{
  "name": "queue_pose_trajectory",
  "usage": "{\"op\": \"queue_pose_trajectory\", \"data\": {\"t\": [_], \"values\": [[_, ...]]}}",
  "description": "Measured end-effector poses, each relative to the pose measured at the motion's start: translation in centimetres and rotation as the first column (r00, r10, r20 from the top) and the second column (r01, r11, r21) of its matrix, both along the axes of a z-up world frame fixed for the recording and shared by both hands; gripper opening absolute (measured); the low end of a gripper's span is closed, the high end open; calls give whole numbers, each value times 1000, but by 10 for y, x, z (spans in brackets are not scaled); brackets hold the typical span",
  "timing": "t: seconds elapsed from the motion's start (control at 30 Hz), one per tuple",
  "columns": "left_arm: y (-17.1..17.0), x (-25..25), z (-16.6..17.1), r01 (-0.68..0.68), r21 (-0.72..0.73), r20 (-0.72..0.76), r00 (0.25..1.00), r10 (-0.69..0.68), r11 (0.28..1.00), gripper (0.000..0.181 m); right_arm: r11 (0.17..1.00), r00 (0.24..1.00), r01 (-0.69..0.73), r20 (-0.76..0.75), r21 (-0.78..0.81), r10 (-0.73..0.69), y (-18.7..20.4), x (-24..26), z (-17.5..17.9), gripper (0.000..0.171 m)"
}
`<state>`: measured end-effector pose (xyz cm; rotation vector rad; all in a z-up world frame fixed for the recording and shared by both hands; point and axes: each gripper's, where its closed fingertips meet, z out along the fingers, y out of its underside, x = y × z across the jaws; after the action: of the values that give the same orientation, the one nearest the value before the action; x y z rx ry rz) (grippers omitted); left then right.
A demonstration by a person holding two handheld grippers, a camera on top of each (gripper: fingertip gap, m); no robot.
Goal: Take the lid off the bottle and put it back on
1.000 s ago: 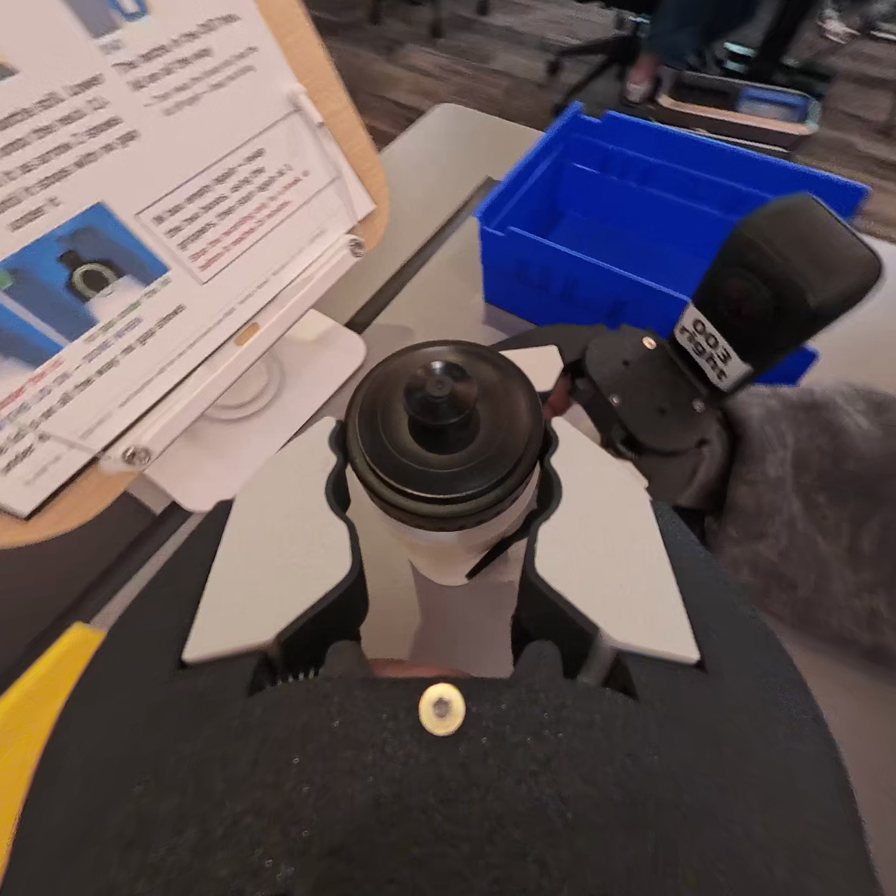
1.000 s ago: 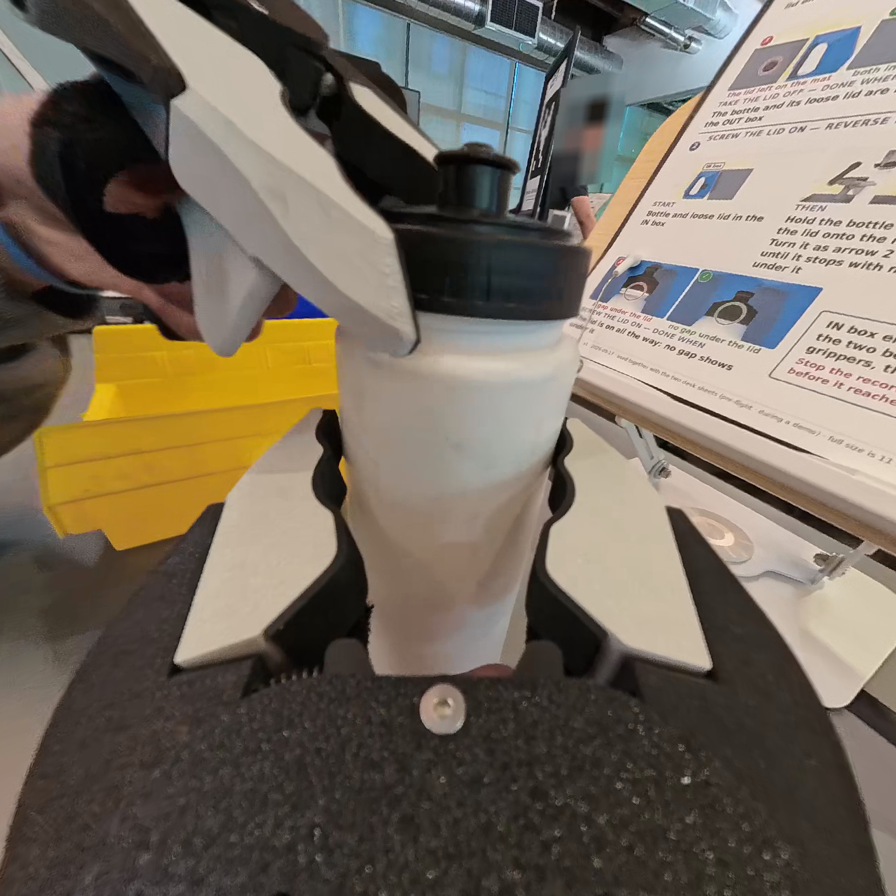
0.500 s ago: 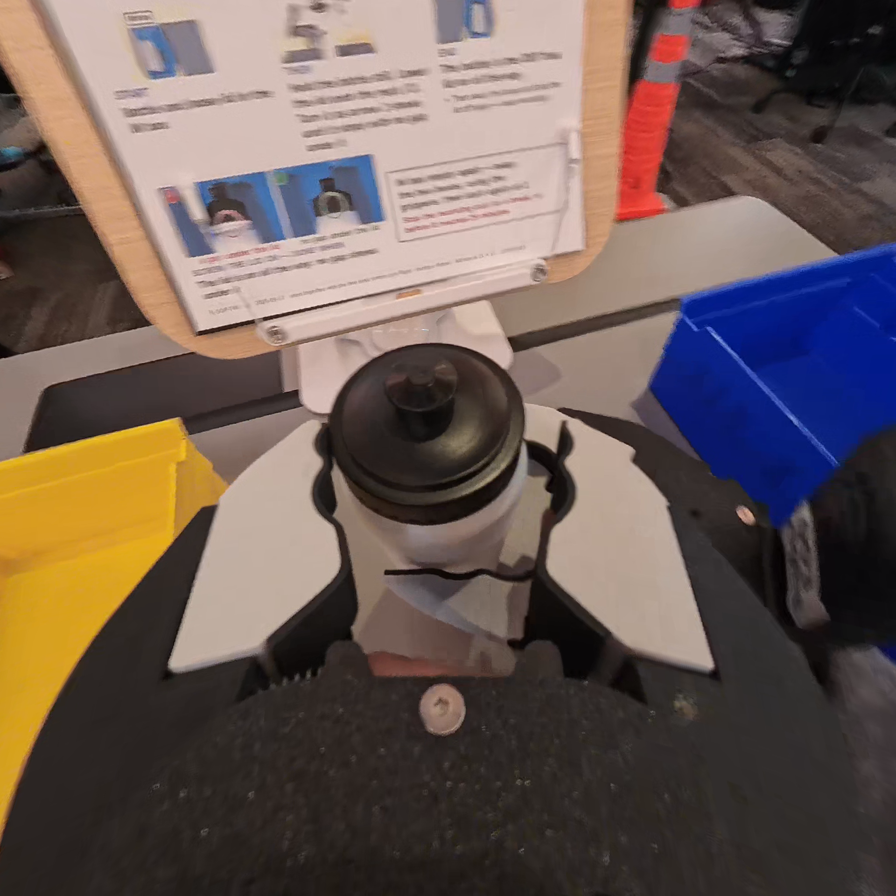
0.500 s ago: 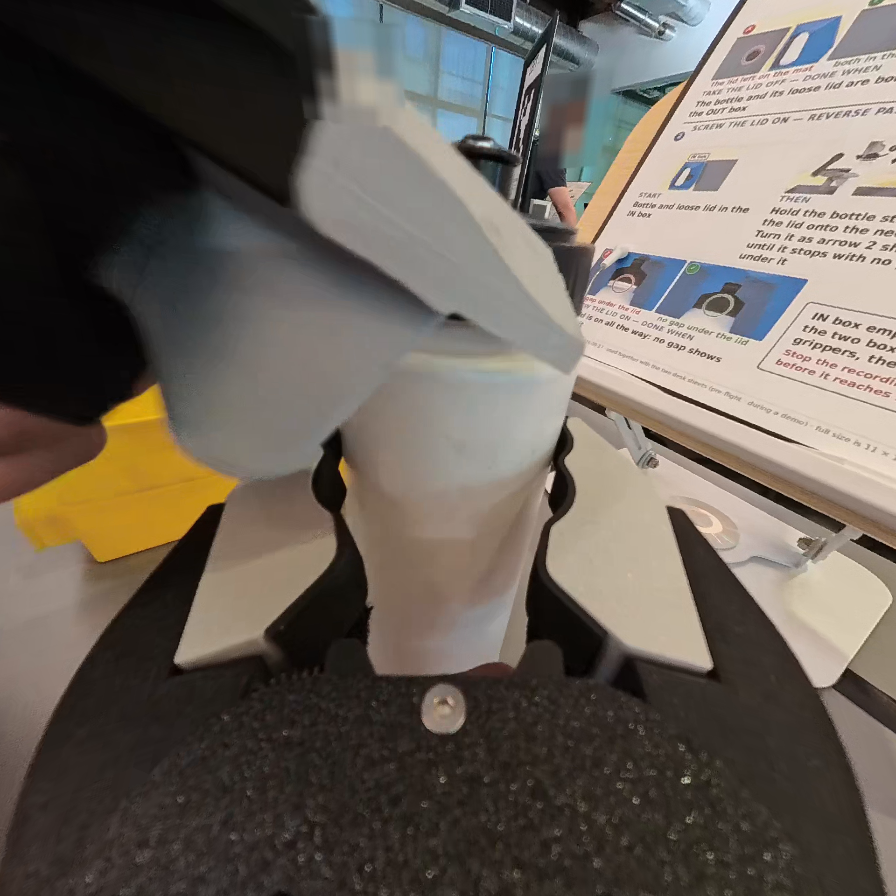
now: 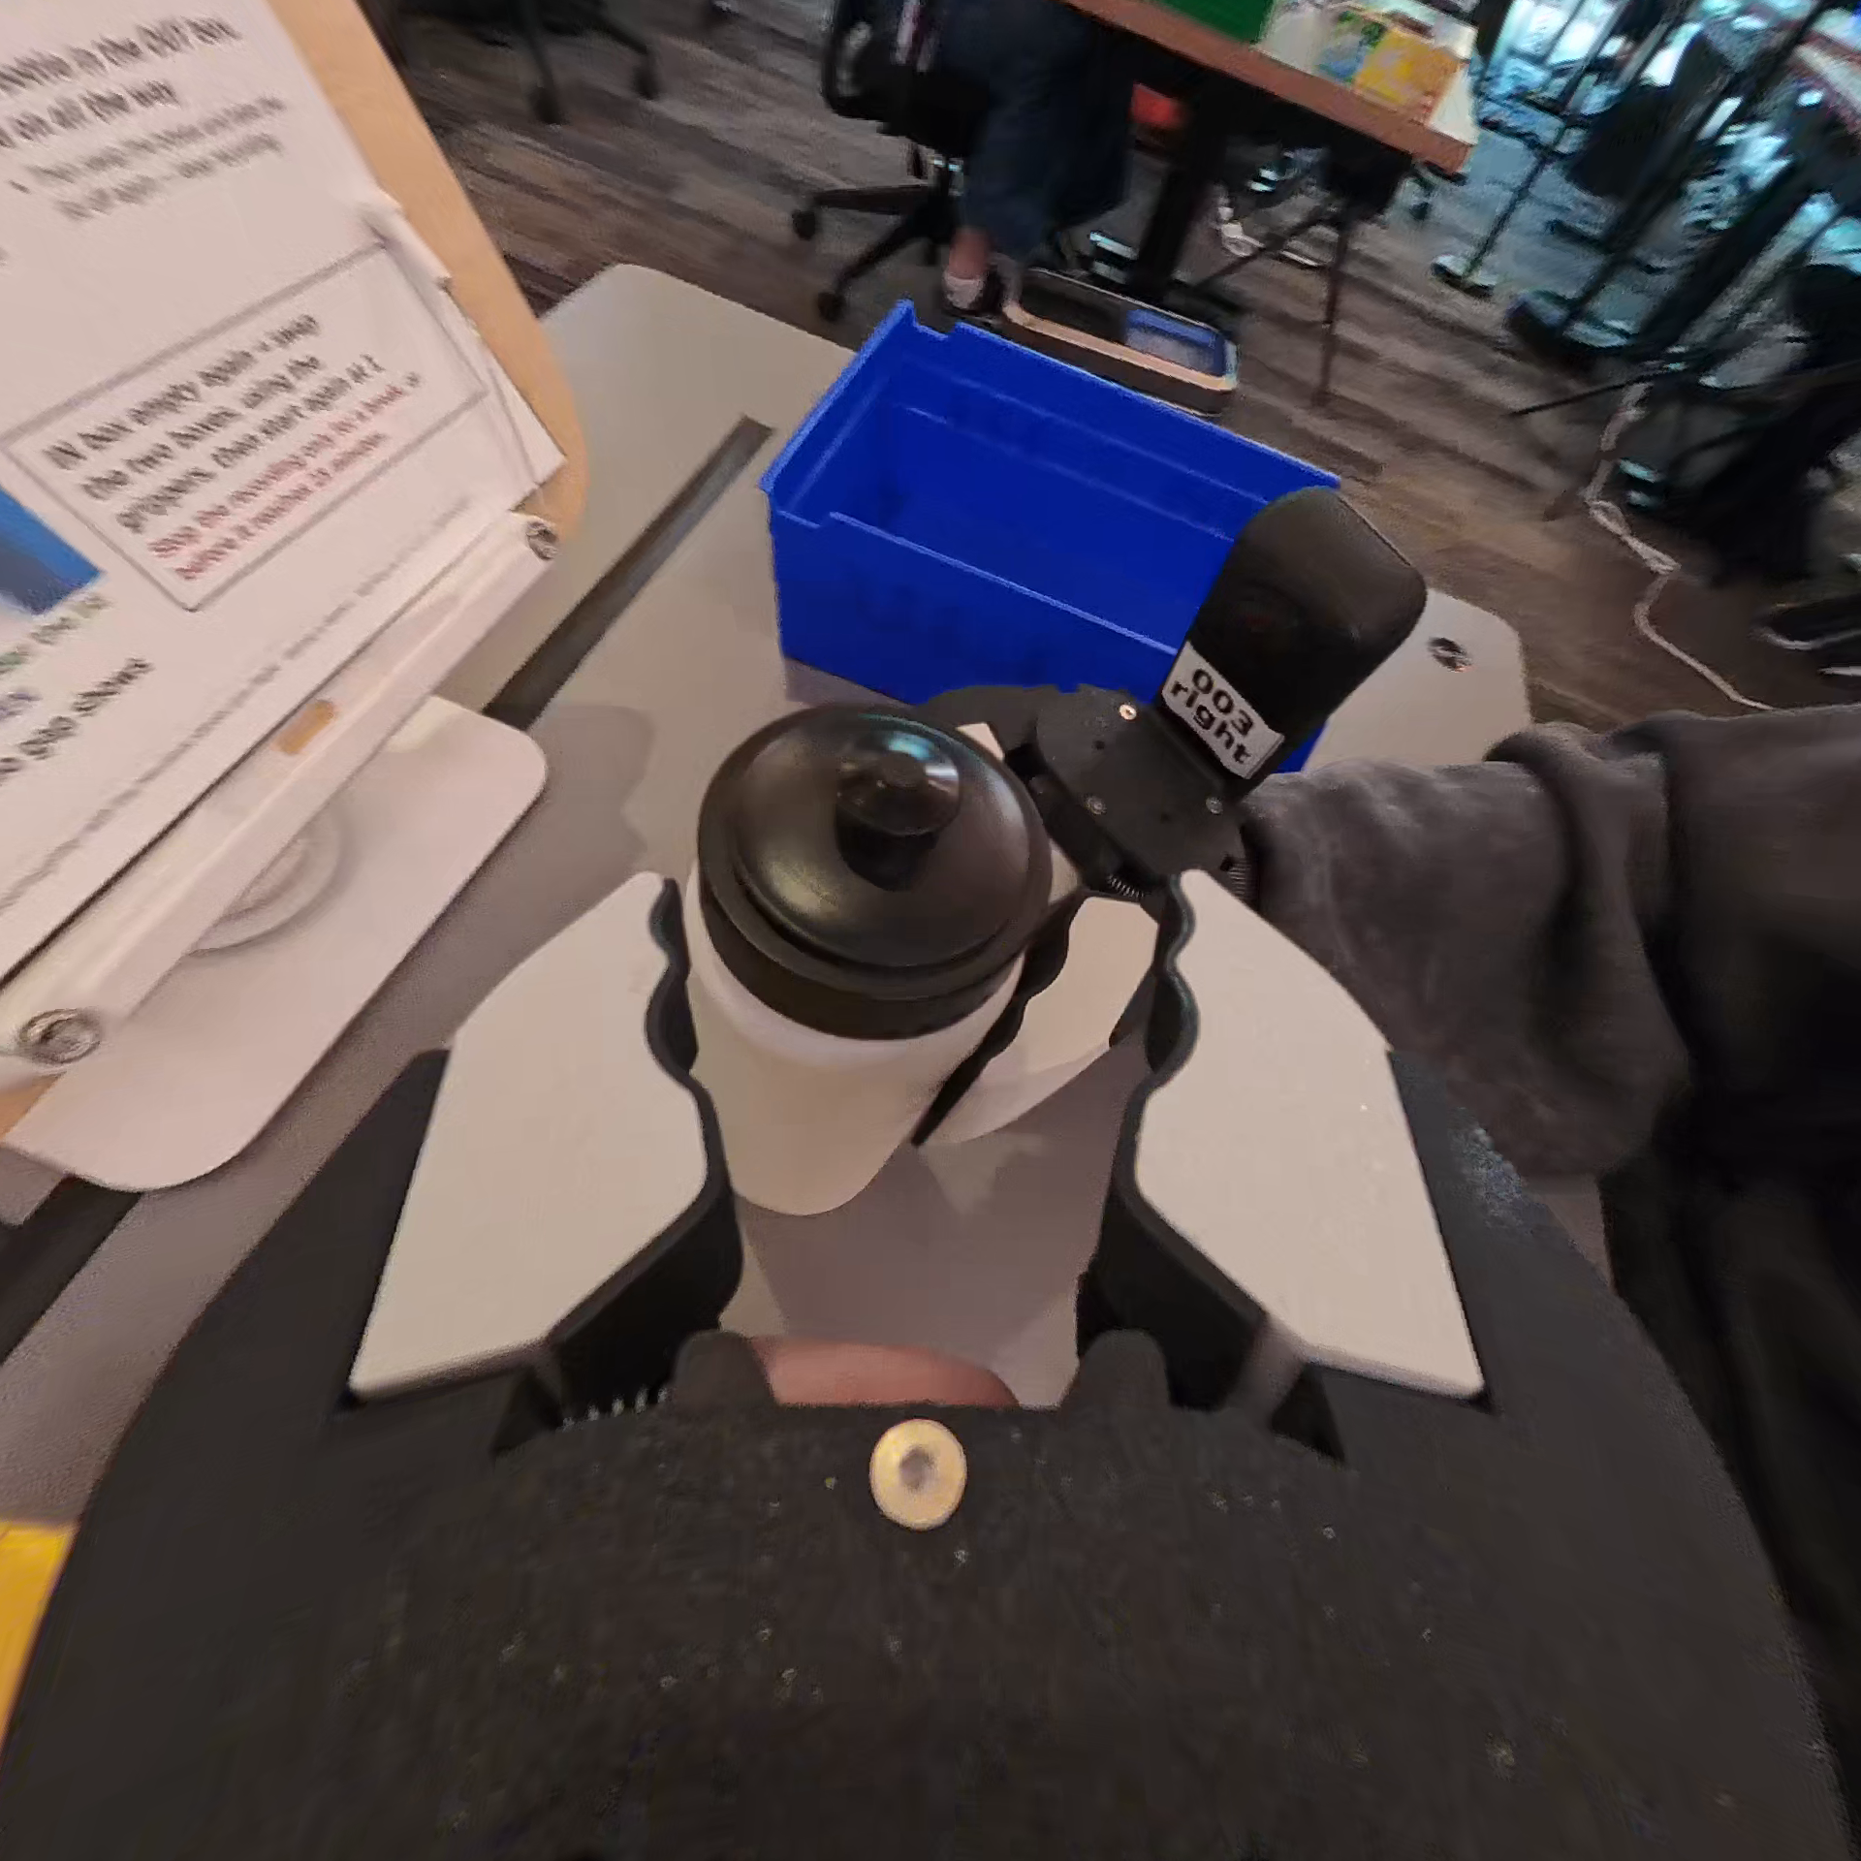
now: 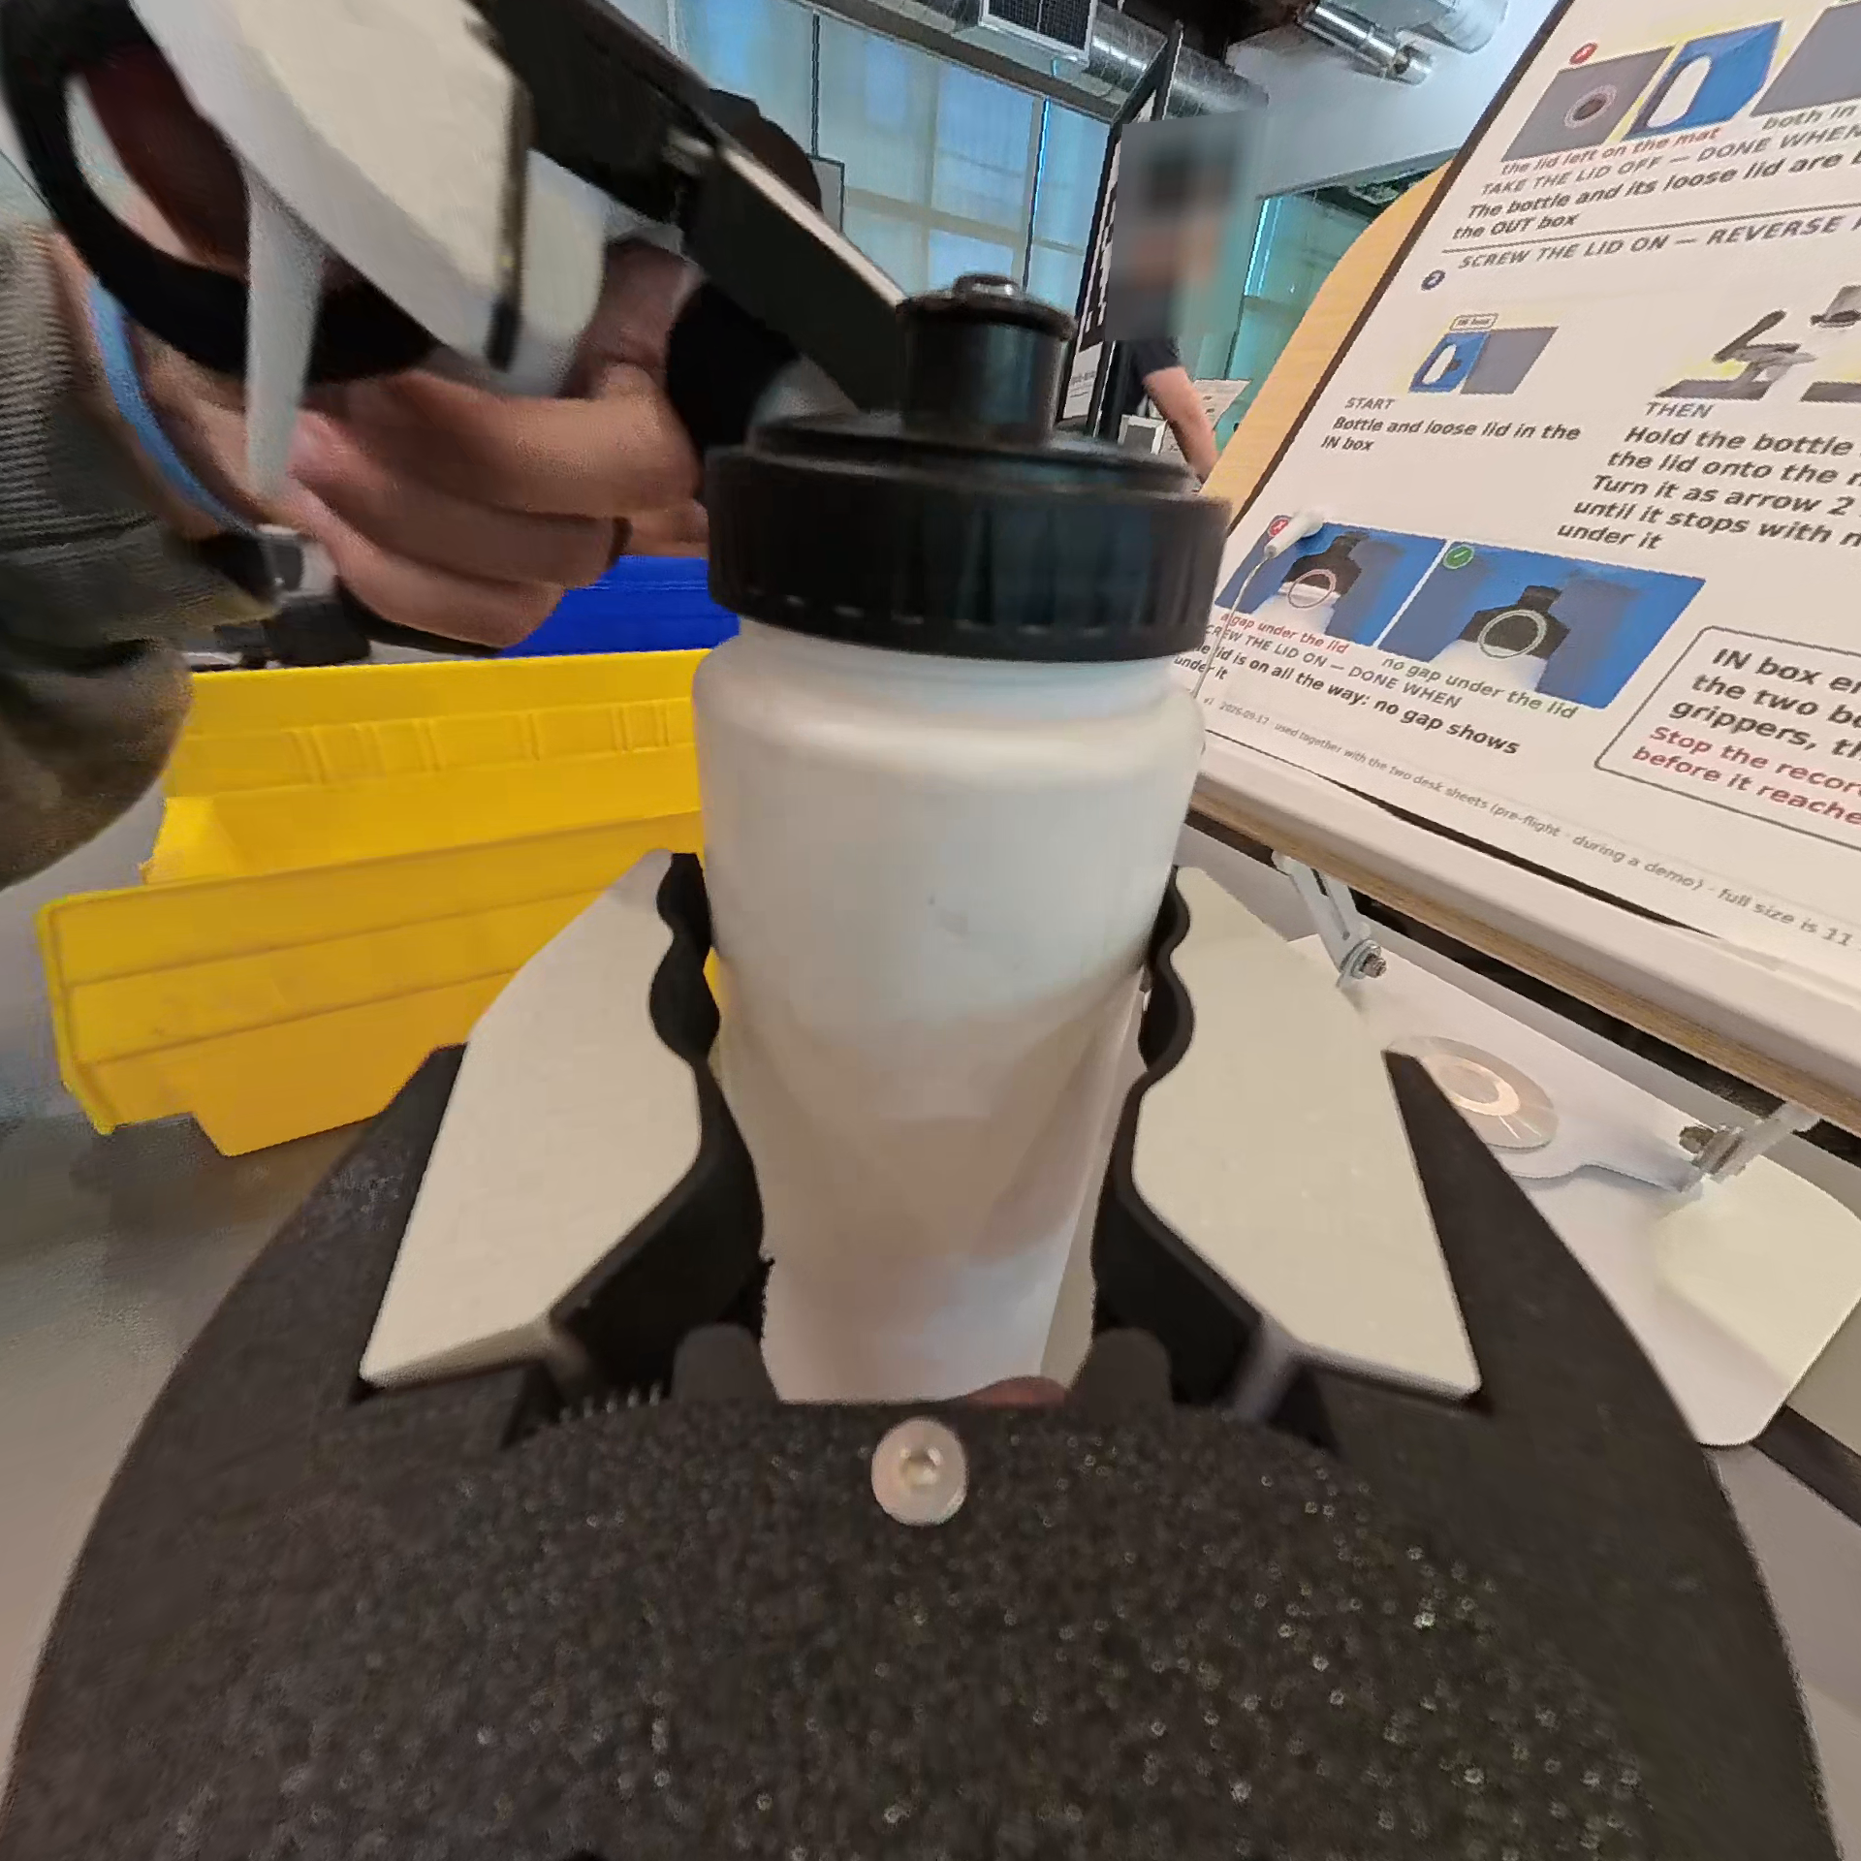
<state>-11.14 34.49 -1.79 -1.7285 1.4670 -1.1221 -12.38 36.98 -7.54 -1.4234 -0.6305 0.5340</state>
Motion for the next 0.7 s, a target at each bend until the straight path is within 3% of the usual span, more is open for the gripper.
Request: {"op": "queue_pose_trajectory", "data": {"t": [0.1, 0.2, 0.37, 0.53, 0.7], "values": [[8, 7, -8, 17, 8, 0, 1000, -17, 1000, 70, 1000, 1000, 0, 1, -1, 0, 0, 0, 0, 84], [10, 10, -8, 7, 49, 32, 999, -8, 999, 71, 1000, 1000, 9, 8, -1, -9, 2, 1, -1, 84], [12, 11, -6, -202, 106, 67, 978, 195, 974, 71, 1000, 1000, 20, 12, 6, -20, 2, 2, -1, 84], [12, 10, -4, -511, 240, 94, 859, 504, 826, 70, 999, 999, 33, 14, 10, -33, 2, 1, -1, 84], [14, 6, 1, -734, 222, 117, 673, 730, 641, 70, 999, 999, 32, 22, 6, -32, 1, -4, -1, 84]]}}
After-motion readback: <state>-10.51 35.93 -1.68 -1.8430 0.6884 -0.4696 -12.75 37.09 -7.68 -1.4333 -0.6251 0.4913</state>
